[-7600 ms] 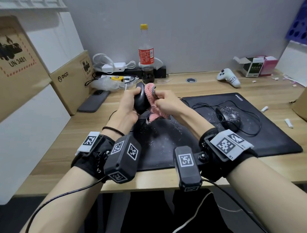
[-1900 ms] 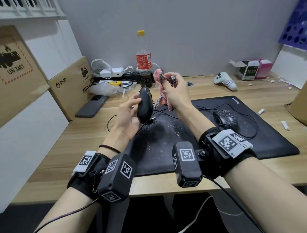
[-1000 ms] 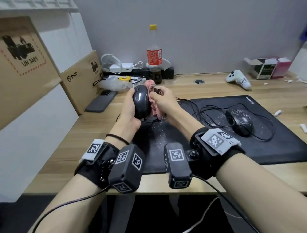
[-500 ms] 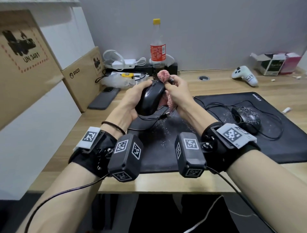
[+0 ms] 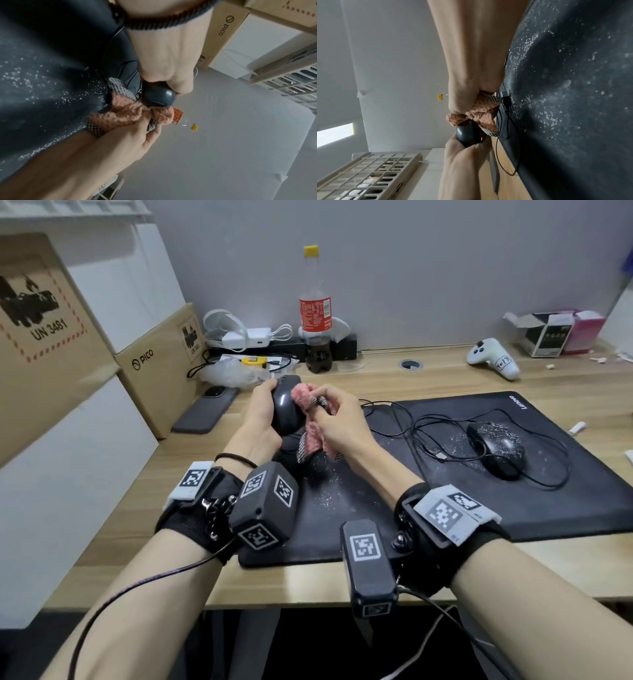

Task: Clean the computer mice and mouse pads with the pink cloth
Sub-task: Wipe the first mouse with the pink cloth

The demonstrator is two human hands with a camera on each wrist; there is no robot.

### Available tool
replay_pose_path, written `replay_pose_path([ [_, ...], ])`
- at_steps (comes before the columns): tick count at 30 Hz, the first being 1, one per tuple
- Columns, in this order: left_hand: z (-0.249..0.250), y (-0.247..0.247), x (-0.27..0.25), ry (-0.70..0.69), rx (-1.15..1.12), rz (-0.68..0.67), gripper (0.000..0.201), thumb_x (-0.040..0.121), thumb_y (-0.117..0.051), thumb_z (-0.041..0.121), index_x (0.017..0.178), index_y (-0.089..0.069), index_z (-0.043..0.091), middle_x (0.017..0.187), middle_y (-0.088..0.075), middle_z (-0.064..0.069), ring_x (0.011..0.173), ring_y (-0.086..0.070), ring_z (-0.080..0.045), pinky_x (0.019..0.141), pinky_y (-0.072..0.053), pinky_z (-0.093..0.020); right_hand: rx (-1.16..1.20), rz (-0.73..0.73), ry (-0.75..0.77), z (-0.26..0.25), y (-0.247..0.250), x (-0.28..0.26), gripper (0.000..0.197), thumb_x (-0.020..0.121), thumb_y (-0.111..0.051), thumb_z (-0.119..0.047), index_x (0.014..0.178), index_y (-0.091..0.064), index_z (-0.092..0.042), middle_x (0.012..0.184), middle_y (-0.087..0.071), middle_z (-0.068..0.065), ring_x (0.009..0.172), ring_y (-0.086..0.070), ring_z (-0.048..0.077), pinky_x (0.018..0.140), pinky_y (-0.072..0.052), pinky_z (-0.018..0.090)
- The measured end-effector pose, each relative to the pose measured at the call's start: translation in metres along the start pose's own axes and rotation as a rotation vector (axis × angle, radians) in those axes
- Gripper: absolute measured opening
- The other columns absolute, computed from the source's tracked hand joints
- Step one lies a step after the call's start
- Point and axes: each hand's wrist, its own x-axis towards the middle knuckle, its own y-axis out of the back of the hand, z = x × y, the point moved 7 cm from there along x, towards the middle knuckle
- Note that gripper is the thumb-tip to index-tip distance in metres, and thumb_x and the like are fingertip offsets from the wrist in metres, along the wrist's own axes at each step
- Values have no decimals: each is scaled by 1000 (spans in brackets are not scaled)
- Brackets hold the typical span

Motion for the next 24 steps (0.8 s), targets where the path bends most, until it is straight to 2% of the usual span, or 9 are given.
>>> replay_pose_path([
  [2,0,4,0,1,-60,49,31,93,-48,35,98,-59,6,86,-63,-12,70,-63,-24,57,-53,-30,-71,-69,12,-3,-3,-4,24,87,-57,0,83,-64,-23,90,-70,4,63,-61,1,65,-49,20],
  [6,-10,9,-2,40,-104,87,33,98,-39,31,78,-53,9,72,-58,-8,58,-58,-21,49,-50,-26,-205,-231,26,-4,-10,-10,28,86,-62,-7,73,-64,-31,106,-72,-3,88,-66,10,78,-52,24],
  [9,-15,0,-15,62,-43,13,33,97,-45,37,80,-59,12,59,-68,-5,48,-65,-18,44,-52,-23,-156,-82,-14,2,9,-7,25,89,-60,-8,79,-66,-29,103,-72,-6,69,-60,1,65,-47,15],
  [12,-24,-12,-27,63,130,-77,30,92,-53,44,90,-64,16,75,-69,-5,62,-66,-19,61,-55,-26,-38,60,-38,3,28,1,17,91,-57,-2,88,-66,-16,89,-68,-5,59,-55,0,56,-45,17],
  [15,-28,-19,-35,22,129,-190,27,94,-53,36,101,-63,12,84,-69,-7,59,-67,-16,53,-54,-24,140,71,-80,-5,39,9,6,93,-62,-6,94,-68,-9,83,-65,-6,46,-50,4,45,-41,21],
  [16,-27,-20,-37,6,119,-233,25,95,-52,32,102,-64,11,84,-70,-8,59,-68,-15,51,-54,-23,160,70,-78,-8,43,13,9,92,-64,-10,99,-69,-7,83,-67,-2,49,-52,4,47,-43,21],
  [18,-22,-17,-37,-29,121,-236,24,95,-52,30,102,-65,11,83,-71,-7,61,-68,-15,52,-54,-21,163,63,-63,-14,44,18,19,93,-63,-11,110,-68,-4,96,-70,5,70,-63,6,66,-52,23],
  [21,-18,-12,-33,-14,113,-139,26,93,-55,37,103,-65,15,86,-70,-5,62,-68,-16,54,-54,-21,269,-40,-131,-20,23,13,31,98,-46,-3,125,-60,-3,114,-66,3,101,-60,12,94,-49,27],
  [24,-19,-15,-35,68,16,-97,36,97,-44,42,85,-65,15,68,-71,-4,53,-68,-18,47,-53,-23,360,-254,-256,-13,-3,-3,44,95,-31,1,132,-52,-10,101,-64,-1,93,-58,13,80,-50,27],
])
